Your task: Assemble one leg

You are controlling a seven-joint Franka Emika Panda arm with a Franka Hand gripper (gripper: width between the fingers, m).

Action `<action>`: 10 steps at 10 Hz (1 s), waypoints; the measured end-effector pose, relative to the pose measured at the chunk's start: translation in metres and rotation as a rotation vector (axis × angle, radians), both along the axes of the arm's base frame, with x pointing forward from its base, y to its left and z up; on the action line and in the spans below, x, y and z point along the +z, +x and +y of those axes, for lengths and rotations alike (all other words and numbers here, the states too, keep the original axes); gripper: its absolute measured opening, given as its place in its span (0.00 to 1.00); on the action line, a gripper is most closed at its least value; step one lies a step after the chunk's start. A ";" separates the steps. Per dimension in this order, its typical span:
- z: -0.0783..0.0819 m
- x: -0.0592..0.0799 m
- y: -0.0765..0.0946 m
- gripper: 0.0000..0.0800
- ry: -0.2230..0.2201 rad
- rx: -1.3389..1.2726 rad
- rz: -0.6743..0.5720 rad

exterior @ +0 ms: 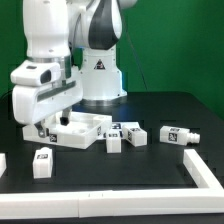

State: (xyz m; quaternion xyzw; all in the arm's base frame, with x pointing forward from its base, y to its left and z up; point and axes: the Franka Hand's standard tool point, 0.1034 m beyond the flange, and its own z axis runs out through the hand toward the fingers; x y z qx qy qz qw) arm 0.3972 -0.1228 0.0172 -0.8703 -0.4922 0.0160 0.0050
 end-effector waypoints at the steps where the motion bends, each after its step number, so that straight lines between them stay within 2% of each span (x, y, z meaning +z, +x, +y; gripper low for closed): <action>1: -0.001 -0.007 -0.003 0.81 -0.003 -0.001 0.000; 3: -0.002 -0.008 -0.003 0.78 -0.005 -0.003 -0.003; 4: -0.002 -0.009 -0.003 0.58 -0.005 -0.003 -0.002; 5: -0.002 -0.009 -0.004 0.58 -0.005 -0.003 -0.001; 8: -0.002 -0.010 -0.004 0.08 -0.005 -0.003 0.000; 9: -0.004 -0.007 -0.005 0.08 -0.002 -0.008 0.008; 10: -0.007 0.010 -0.005 0.06 0.008 -0.032 0.018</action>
Offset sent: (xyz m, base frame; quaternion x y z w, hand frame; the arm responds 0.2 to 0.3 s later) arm 0.0000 0.0000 0.0000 0.0000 0.0000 0.0000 1.0000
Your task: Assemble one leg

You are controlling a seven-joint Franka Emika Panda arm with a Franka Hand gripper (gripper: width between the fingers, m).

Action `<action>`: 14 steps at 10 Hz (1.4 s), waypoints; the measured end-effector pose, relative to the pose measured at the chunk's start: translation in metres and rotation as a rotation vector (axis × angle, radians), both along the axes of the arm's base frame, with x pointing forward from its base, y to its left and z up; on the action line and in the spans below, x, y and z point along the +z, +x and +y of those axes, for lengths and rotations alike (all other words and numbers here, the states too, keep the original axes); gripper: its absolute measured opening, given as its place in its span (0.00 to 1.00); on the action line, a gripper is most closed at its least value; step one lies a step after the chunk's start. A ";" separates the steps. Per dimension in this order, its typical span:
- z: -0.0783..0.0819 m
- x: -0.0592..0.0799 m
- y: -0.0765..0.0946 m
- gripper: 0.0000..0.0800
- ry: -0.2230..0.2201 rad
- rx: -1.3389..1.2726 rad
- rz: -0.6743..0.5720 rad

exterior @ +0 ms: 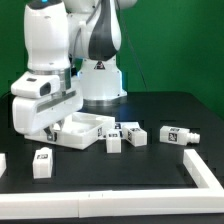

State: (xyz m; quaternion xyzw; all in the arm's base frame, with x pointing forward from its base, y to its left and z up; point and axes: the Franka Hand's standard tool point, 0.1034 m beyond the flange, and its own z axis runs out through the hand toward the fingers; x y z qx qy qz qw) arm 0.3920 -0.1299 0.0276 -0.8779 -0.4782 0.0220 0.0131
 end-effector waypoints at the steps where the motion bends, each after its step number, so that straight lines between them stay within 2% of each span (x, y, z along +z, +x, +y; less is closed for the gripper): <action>1: -0.002 0.022 0.005 0.06 -0.004 -0.084 -0.023; 2: 0.001 0.042 0.011 0.06 -0.013 -0.129 -0.052; 3: 0.011 0.067 0.021 0.06 -0.019 -0.224 -0.060; 4: 0.017 0.075 0.026 0.06 -0.023 -0.299 -0.067; 14: 0.017 0.075 0.026 0.06 -0.023 -0.299 -0.067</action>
Offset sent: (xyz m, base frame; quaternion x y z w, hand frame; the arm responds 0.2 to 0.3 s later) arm 0.0370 0.0373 0.0693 -0.0292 -0.0781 0.4120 0.9074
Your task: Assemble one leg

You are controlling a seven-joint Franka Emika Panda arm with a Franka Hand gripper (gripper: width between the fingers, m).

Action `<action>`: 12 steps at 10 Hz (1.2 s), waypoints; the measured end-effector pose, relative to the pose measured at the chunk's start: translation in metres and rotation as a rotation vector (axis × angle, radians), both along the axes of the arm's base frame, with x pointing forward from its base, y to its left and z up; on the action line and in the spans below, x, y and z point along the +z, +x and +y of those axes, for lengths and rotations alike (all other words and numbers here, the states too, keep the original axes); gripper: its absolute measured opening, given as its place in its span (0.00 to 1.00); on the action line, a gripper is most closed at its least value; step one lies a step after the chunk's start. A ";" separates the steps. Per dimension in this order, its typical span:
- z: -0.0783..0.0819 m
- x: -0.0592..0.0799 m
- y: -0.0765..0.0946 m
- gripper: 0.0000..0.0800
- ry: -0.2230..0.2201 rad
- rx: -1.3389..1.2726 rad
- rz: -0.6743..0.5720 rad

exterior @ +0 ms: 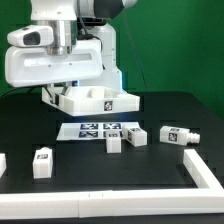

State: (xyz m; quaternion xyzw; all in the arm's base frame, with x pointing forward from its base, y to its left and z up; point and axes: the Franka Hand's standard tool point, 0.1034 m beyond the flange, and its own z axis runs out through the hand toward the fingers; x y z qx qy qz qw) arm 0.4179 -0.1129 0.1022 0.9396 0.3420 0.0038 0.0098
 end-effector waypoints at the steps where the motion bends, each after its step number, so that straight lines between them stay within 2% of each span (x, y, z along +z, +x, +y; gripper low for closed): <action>1: 0.006 -0.001 0.003 0.06 0.002 -0.251 0.001; 2: 0.010 -0.003 0.011 0.06 0.000 -0.226 -0.001; 4: 0.010 -0.004 0.009 0.06 0.001 -0.271 0.002; 5: 0.019 -0.001 0.017 0.06 0.000 -0.340 0.008; 6: 0.031 0.000 0.031 0.06 0.002 -0.415 0.013; 8: 0.048 -0.011 0.063 0.06 0.014 -0.653 0.054; 9: 0.058 -0.013 0.074 0.06 0.018 -0.755 0.054; 10: 0.067 -0.011 0.079 0.06 0.019 -0.824 0.051; 12: 0.070 -0.012 0.077 0.06 0.023 -0.890 0.073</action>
Offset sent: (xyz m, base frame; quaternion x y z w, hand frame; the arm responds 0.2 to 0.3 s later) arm 0.0000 0.0000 0.0000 0.0000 0.0000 0.0650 0.9979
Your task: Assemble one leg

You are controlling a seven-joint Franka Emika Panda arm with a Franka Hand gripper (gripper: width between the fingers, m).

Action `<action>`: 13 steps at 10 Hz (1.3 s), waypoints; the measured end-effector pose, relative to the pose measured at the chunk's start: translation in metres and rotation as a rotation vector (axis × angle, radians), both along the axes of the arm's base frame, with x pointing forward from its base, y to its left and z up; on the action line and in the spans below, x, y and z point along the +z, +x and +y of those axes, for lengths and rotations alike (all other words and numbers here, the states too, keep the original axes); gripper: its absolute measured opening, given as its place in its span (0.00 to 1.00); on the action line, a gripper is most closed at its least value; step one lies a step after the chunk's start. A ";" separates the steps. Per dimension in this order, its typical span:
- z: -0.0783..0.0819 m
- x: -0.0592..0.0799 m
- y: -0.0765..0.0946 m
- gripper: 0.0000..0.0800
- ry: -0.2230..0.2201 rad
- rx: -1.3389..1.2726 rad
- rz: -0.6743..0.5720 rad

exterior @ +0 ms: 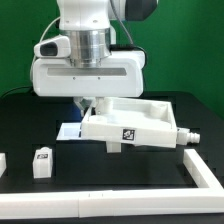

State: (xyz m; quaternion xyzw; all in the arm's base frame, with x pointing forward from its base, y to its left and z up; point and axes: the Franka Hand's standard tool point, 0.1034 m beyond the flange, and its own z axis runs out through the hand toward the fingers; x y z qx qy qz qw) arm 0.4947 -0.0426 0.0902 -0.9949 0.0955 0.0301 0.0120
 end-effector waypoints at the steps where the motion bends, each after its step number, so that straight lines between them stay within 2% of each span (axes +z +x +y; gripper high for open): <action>1: 0.000 -0.001 0.000 0.06 0.000 0.001 0.002; 3: 0.001 -0.004 0.002 0.06 -0.001 0.007 0.003; 5: 0.013 -0.027 0.032 0.06 -0.008 0.058 -0.004; 6: 0.023 -0.032 0.047 0.06 -0.012 0.104 -0.035; 7: 0.027 -0.035 0.053 0.06 -0.012 0.175 -0.070; 11: 0.026 -0.038 0.051 0.06 -0.010 0.173 -0.060; 12: 0.026 -0.040 0.050 0.06 -0.010 0.175 -0.056; 13: 0.023 -0.049 0.056 0.06 -0.011 0.180 -0.053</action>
Offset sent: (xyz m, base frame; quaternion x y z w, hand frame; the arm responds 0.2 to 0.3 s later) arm 0.0538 0.0118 -0.0330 -0.0015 0.0175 -0.0584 0.9981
